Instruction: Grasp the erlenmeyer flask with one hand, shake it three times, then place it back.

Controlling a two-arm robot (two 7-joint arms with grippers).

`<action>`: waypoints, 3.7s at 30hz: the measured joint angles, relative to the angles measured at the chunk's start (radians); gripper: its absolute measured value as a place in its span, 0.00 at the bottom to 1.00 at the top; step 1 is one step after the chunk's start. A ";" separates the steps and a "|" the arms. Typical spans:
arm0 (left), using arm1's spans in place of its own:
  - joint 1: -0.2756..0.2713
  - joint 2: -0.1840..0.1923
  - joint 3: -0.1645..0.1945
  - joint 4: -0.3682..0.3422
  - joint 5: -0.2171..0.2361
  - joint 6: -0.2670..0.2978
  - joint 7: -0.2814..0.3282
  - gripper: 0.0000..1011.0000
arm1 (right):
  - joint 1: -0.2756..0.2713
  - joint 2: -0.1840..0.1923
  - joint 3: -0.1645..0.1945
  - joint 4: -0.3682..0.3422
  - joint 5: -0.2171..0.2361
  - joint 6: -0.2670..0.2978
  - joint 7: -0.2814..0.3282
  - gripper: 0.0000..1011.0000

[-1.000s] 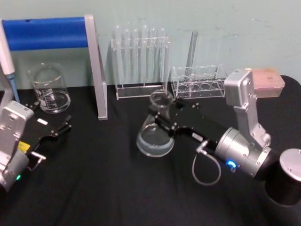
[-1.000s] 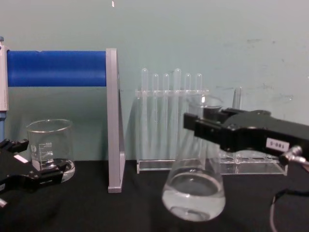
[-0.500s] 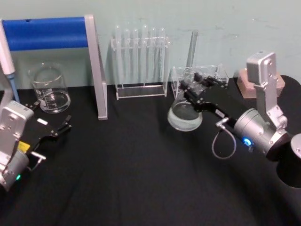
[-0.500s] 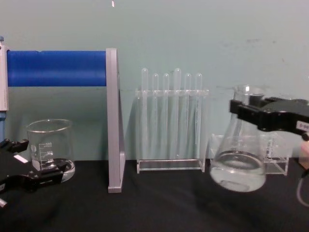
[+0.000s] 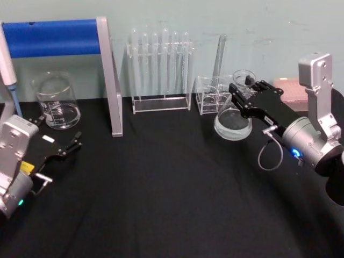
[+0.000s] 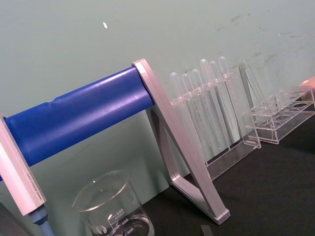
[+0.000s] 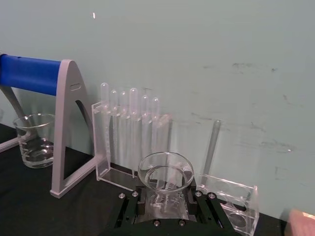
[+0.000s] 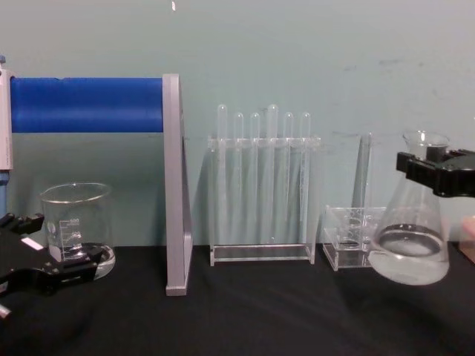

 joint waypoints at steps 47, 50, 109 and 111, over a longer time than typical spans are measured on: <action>0.000 0.000 0.000 0.000 0.000 0.000 0.000 0.99 | -0.097 0.052 -0.185 -0.199 0.062 0.029 0.175 0.44; 0.000 0.000 0.000 0.000 0.000 0.000 0.000 0.99 | -0.091 0.051 -0.183 -0.192 0.063 0.028 0.166 0.44; 0.000 0.000 0.000 0.000 0.000 0.000 0.000 0.99 | -0.050 -0.007 -0.062 -0.104 0.022 0.026 0.098 0.44; 0.000 0.000 0.000 0.000 0.000 0.000 0.000 0.99 | -0.057 -0.003 -0.074 -0.119 0.029 0.027 0.108 0.44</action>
